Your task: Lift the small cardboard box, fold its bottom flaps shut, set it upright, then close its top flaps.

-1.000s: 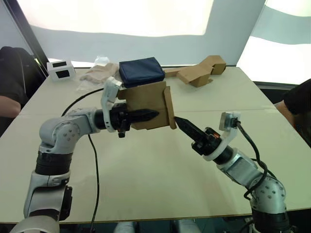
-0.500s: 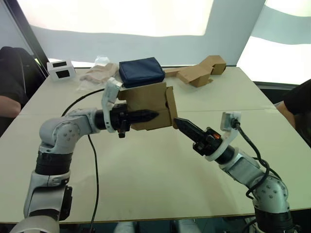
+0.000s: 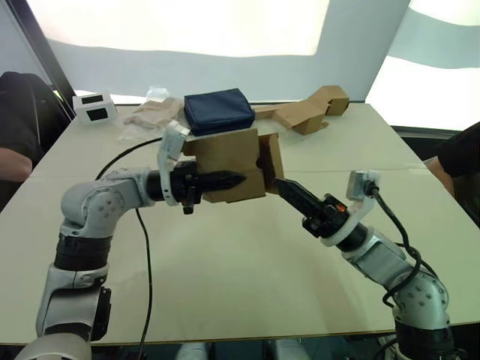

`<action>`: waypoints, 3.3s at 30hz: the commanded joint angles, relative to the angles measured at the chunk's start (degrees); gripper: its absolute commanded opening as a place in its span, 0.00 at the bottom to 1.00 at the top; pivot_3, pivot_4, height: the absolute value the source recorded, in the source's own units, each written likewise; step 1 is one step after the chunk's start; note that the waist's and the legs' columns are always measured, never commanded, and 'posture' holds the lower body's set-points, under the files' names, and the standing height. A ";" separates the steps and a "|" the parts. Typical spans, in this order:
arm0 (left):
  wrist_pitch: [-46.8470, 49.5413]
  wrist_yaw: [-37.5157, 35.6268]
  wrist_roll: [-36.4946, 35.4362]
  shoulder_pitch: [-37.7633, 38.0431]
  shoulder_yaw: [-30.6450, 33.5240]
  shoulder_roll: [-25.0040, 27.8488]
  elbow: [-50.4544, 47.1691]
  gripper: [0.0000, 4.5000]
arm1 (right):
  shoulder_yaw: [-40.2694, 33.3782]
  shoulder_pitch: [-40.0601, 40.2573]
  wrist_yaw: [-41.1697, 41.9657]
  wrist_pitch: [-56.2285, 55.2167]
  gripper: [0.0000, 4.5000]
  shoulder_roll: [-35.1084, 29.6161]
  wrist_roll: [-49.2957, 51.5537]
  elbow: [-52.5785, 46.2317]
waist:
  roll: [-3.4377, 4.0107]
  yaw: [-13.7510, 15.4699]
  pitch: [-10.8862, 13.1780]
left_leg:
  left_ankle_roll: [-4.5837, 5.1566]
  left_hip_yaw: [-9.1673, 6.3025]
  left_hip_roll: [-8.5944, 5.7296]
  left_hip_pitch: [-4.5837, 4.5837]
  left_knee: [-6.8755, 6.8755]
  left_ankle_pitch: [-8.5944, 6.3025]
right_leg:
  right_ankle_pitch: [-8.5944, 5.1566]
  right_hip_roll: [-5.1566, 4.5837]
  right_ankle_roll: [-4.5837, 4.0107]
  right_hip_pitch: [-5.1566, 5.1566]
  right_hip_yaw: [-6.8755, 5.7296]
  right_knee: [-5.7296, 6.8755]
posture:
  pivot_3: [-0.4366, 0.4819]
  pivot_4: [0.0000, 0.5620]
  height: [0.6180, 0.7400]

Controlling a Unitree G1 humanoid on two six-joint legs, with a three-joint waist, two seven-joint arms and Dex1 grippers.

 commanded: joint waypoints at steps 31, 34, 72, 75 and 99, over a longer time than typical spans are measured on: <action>-3.24 -0.36 3.19 -0.47 -2.24 -0.73 -1.63 0.00 | 2.84 -4.13 -2.87 -0.77 0.13 1.03 -5.63 -3.98 | 0.00 0.00 0.00 | 0.00 0.00 0.00 0.00 0.00 0.00 | 0.00 0.00 0.00 0.00 0.00 0.00 | 0.48 0.27 1.00; -3.35 -0.25 3.39 -0.55 -2.24 -1.06 -1.60 0.00 | 3.29 -4.27 -3.54 -0.86 0.13 1.57 -5.39 -4.18 | 0.00 0.01 0.00 | 0.00 0.00 0.00 0.00 0.00 0.00 | 0.00 0.00 0.00 0.00 0.00 0.00 | 0.48 0.27 1.00; -2.19 4.95 1.07 -0.78 -0.21 -5.45 -2.73 0.00 | 5.80 -2.63 -9.05 0.42 0.13 3.99 9.64 -3.99 | 0.00 -0.05 0.00 | 0.00 -0.01 0.01 0.00 0.00 0.00 | 0.00 0.00 0.00 0.00 0.00 0.00 | 0.48 0.27 1.00; -1.94 5.21 0.69 -0.69 0.06 -5.44 -3.07 0.00 | 3.46 -2.65 -8.99 -0.37 0.13 3.20 10.11 -2.87 | 0.00 -0.03 0.00 | 0.00 -0.01 0.01 -0.01 0.00 0.00 | 0.00 0.00 0.00 0.00 0.00 0.00 | 0.48 0.27 1.00; -1.24 5.00 0.11 -0.49 -1.05 -5.40 -3.69 0.00 | 6.71 -3.65 -9.02 0.41 0.00 3.00 4.63 -1.86 | 0.00 0.05 0.00 | 0.00 0.00 0.00 -0.01 0.00 0.00 | 0.00 -0.02 0.00 0.00 0.01 -0.01 | 0.48 0.27 1.00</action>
